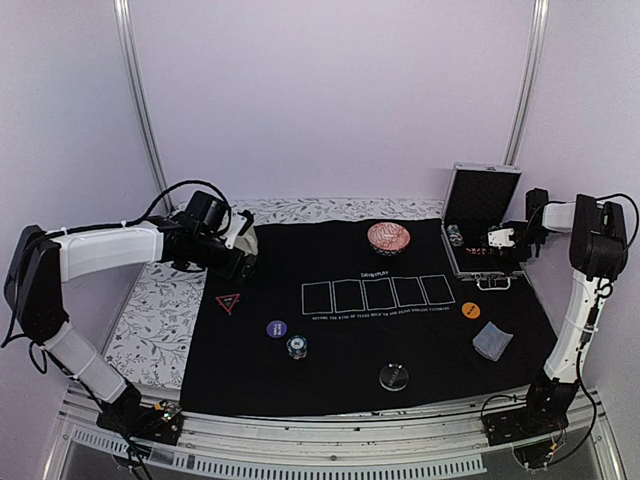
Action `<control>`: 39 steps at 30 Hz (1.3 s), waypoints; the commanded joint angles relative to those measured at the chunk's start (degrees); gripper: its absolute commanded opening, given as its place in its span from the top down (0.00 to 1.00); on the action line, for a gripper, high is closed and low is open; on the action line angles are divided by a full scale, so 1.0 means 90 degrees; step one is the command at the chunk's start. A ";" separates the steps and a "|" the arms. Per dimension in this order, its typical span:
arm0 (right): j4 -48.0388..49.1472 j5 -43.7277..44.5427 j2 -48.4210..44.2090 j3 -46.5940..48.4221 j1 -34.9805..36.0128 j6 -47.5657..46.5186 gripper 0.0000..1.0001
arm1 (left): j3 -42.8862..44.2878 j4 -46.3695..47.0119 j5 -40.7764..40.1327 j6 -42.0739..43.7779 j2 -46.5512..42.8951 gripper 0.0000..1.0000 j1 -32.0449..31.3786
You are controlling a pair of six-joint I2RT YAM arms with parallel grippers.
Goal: Distribute texas hold em gaming equipment
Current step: Pick up the pile of poker chips from the chip case.
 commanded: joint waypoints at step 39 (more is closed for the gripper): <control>-0.0470 0.0556 0.0140 -0.0586 0.0092 0.0122 0.37 | 0.0176 -0.0107 0.0091 0.0050 0.0111 0.02 0.0084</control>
